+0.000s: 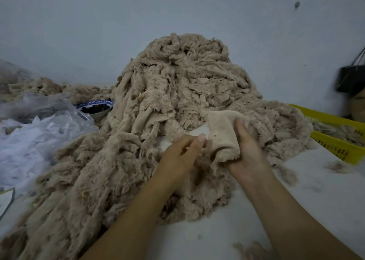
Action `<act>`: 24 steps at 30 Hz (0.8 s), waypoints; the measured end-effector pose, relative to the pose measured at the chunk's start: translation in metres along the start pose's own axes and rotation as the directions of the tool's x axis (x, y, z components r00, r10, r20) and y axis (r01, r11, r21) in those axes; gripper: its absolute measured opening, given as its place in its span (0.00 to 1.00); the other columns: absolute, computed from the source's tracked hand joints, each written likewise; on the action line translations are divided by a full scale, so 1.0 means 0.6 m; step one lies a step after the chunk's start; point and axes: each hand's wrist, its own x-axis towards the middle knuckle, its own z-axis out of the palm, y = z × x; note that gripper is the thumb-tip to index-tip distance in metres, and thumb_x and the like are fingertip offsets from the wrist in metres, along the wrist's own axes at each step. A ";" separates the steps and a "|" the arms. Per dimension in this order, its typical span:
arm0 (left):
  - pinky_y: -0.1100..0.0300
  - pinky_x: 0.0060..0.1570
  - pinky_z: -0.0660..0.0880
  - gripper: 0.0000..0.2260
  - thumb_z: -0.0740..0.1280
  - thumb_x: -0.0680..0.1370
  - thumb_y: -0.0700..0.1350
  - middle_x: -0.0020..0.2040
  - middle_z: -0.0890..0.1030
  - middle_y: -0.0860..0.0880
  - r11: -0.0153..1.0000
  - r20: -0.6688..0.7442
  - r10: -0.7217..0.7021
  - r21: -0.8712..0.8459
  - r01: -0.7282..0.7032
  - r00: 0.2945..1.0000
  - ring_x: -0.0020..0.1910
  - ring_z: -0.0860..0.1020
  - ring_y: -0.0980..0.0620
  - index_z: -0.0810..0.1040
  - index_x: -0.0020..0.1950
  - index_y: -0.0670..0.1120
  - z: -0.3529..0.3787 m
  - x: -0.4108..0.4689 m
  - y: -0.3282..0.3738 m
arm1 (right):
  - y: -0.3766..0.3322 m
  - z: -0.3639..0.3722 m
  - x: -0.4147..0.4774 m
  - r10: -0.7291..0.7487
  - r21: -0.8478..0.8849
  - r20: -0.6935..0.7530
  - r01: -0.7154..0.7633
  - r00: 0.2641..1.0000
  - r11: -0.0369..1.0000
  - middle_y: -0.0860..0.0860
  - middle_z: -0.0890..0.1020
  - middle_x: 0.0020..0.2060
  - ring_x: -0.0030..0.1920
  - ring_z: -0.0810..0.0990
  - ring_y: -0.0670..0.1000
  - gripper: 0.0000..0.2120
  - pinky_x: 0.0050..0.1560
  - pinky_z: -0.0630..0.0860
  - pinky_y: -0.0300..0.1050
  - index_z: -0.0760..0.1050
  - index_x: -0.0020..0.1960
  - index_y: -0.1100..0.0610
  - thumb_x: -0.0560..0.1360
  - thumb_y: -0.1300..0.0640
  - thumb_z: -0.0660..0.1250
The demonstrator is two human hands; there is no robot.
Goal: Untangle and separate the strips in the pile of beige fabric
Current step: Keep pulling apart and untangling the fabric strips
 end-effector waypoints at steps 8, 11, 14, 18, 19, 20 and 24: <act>0.61 0.38 0.79 0.08 0.66 0.80 0.46 0.37 0.84 0.49 0.787 0.039 -0.227 -0.581 0.207 0.973 0.37 0.82 0.55 0.83 0.43 0.48 0.004 0.000 0.012 | 0.020 0.002 -0.002 -0.037 -0.171 0.033 0.042 0.999 0.984 0.59 0.84 0.55 0.53 0.85 0.54 0.30 0.48 0.83 0.50 0.76 0.64 0.62 0.74 0.40 0.63; 0.64 0.30 0.76 0.06 0.64 0.81 0.40 0.30 0.80 0.50 0.586 -0.055 -0.322 -0.795 0.153 0.945 0.29 0.79 0.56 0.79 0.45 0.43 -0.011 0.007 0.018 | 0.032 -0.001 -0.008 -0.055 -0.485 0.177 0.136 0.983 0.864 0.52 0.82 0.62 0.62 0.81 0.52 0.31 0.61 0.78 0.52 0.75 0.68 0.52 0.74 0.33 0.62; 0.60 0.38 0.80 0.08 0.65 0.80 0.42 0.41 0.84 0.44 0.517 -0.027 -0.328 -0.842 0.155 0.944 0.39 0.83 0.51 0.79 0.54 0.39 -0.023 0.011 0.017 | 0.051 0.001 -0.012 -0.008 -0.743 0.275 0.218 0.961 0.632 0.40 0.79 0.64 0.63 0.79 0.43 0.30 0.61 0.78 0.46 0.72 0.68 0.39 0.69 0.31 0.70; 0.64 0.32 0.76 0.05 0.65 0.80 0.41 0.31 0.77 0.50 0.474 -0.058 -0.352 -0.872 0.124 0.934 0.29 0.76 0.56 0.77 0.45 0.42 -0.031 0.018 0.023 | 0.057 -0.004 -0.011 -0.044 -0.892 0.213 0.212 0.976 0.400 0.38 0.83 0.40 0.39 0.81 0.40 0.09 0.37 0.74 0.31 0.77 0.52 0.39 0.73 0.42 0.66; 0.65 0.31 0.76 0.08 0.66 0.79 0.40 0.30 0.76 0.51 0.458 -0.078 -0.378 -0.882 0.113 0.923 0.28 0.75 0.57 0.77 0.41 0.43 -0.033 0.020 0.023 | 0.054 -0.006 -0.009 -0.086 -0.892 0.175 0.195 0.981 0.408 0.42 0.81 0.35 0.34 0.78 0.44 0.08 0.34 0.72 0.34 0.78 0.48 0.42 0.72 0.44 0.63; 0.65 0.29 0.75 0.10 0.66 0.79 0.39 0.29 0.75 0.51 0.430 -0.088 -0.404 -0.897 0.104 0.910 0.27 0.74 0.57 0.76 0.38 0.44 -0.035 0.020 0.023 | 0.051 -0.009 -0.009 -0.110 -0.873 0.138 0.173 0.984 0.456 0.48 0.79 0.34 0.34 0.75 0.47 0.10 0.34 0.72 0.38 0.78 0.46 0.45 0.71 0.45 0.61; 0.67 0.25 0.74 0.13 0.65 0.79 0.36 0.26 0.74 0.51 0.283 -0.087 -0.499 -0.957 0.067 0.862 0.24 0.74 0.59 0.75 0.34 0.43 -0.047 0.021 0.021 | 0.044 -0.012 -0.005 -0.135 -0.782 0.037 0.112 0.990 0.614 0.54 0.82 0.41 0.42 0.79 0.55 0.11 0.44 0.76 0.52 0.80 0.45 0.51 0.71 0.49 0.60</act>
